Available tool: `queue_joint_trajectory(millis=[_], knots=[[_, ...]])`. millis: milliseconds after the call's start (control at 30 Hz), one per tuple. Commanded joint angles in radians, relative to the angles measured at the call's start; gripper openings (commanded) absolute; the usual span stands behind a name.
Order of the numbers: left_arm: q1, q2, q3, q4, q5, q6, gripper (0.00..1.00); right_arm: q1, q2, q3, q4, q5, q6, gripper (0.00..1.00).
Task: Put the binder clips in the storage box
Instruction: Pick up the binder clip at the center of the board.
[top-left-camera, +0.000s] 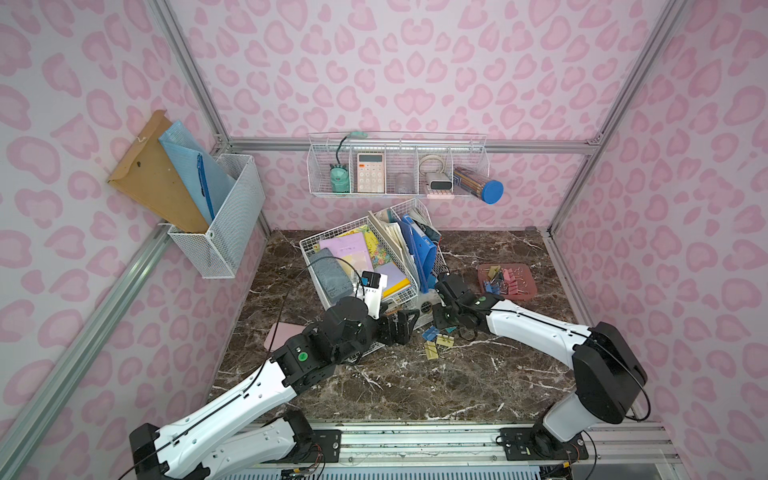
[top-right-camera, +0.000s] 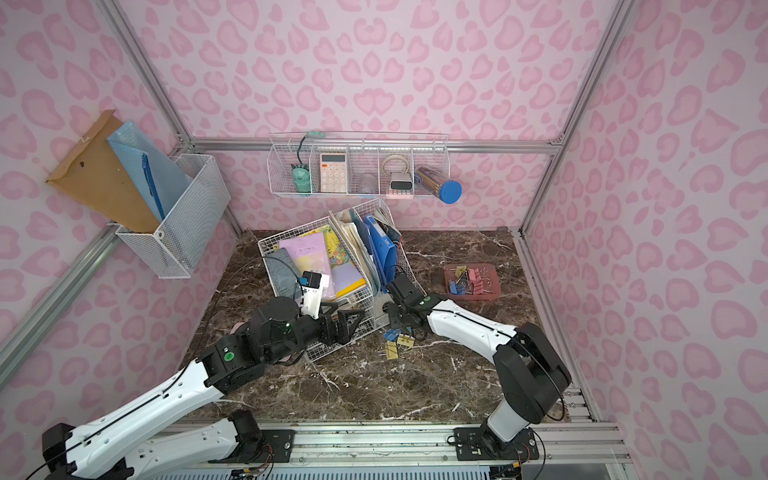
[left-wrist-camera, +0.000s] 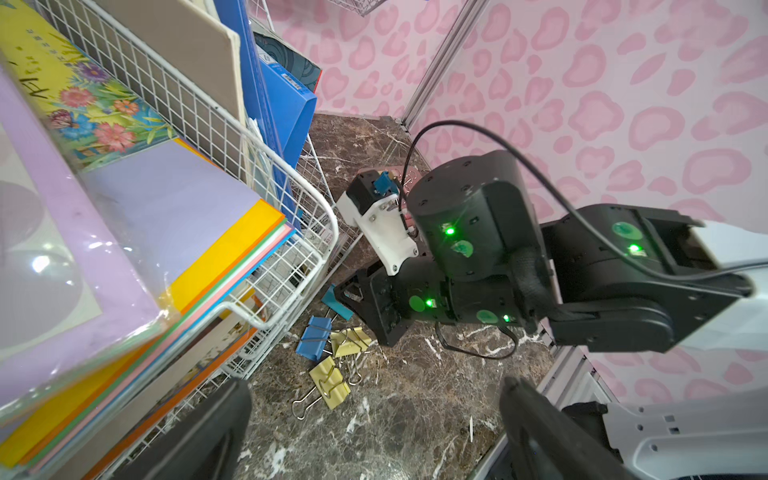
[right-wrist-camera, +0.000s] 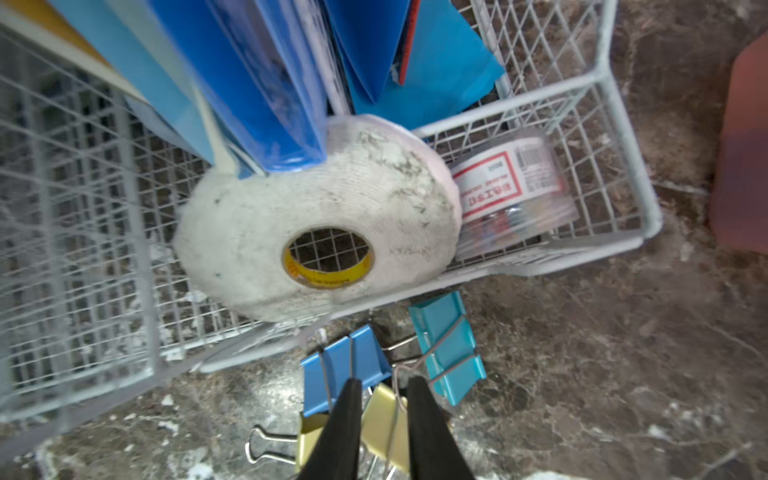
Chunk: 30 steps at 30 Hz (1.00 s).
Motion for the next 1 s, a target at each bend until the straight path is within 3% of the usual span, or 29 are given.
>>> queue_joint_trajectory(millis=[0,400,600,800,967], knots=[[0.001,-0.013,-0.013,-0.003,-0.029,-0.015,0.99,0.008,0.030,0.009,-0.046,0.061,-0.039,0.23],[0.000,0.005,0.007,-0.024,-0.023,0.005,0.99,0.019,0.106,0.007,-0.030,0.103,-0.047,0.26],[0.000,-0.009,-0.010,-0.012,-0.028,-0.003,0.99,0.018,0.102,0.010,-0.049,0.160,-0.043,0.13],[0.000,-0.003,-0.007,-0.012,-0.023,-0.002,0.99,0.013,0.073,0.012,-0.116,0.286,-0.006,0.07],[0.000,0.009,-0.002,-0.008,-0.012,-0.001,0.99,-0.025,0.000,-0.009,-0.125,0.299,0.011,0.01]])
